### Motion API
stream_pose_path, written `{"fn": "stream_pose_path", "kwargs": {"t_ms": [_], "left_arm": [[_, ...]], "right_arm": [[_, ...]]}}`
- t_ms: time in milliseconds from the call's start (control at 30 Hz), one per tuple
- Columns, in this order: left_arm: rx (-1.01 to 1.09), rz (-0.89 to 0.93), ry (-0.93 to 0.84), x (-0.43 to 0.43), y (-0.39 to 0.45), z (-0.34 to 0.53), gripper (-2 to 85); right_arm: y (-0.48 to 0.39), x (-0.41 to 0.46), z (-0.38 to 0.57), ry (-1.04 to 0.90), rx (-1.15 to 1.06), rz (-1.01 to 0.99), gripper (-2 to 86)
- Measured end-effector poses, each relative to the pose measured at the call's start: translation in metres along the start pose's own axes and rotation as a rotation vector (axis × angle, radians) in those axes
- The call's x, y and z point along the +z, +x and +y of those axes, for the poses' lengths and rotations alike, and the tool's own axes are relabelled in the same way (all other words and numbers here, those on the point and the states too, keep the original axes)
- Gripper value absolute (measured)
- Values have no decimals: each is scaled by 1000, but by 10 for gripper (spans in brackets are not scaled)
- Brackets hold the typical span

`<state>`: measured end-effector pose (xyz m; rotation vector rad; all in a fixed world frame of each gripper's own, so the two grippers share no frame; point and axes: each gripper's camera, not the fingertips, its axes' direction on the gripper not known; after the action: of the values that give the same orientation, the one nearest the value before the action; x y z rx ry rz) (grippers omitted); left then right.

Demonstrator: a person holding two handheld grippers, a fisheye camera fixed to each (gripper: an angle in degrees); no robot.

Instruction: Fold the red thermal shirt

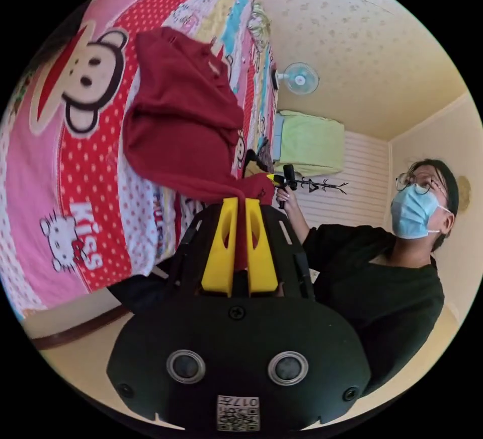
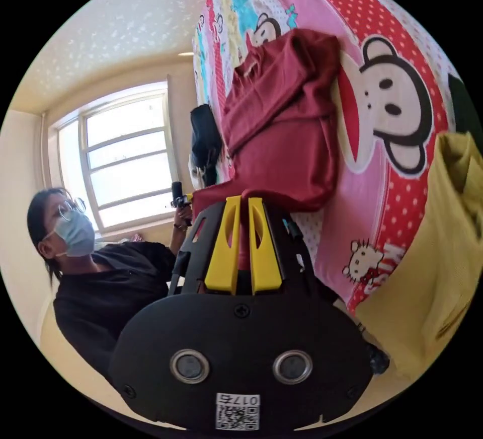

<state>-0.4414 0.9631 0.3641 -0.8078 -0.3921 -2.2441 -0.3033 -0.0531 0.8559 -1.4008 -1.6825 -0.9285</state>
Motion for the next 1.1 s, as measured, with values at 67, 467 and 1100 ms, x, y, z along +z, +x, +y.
{"fn": "stream_pose_path", "kwargs": {"t_ms": [67,467,1100], "left_arm": [[44,-56,69,-27,7,-49,45],[8,-171,367,-61,-36,-100,109],[82,-387,201,1,-47,-87,32]], "right_arm": [[-15,-33,-78,57,-54,86,42],[20,-58,-135,247,23,260,137],[49,14,-80,125,-57,177,44]]}}
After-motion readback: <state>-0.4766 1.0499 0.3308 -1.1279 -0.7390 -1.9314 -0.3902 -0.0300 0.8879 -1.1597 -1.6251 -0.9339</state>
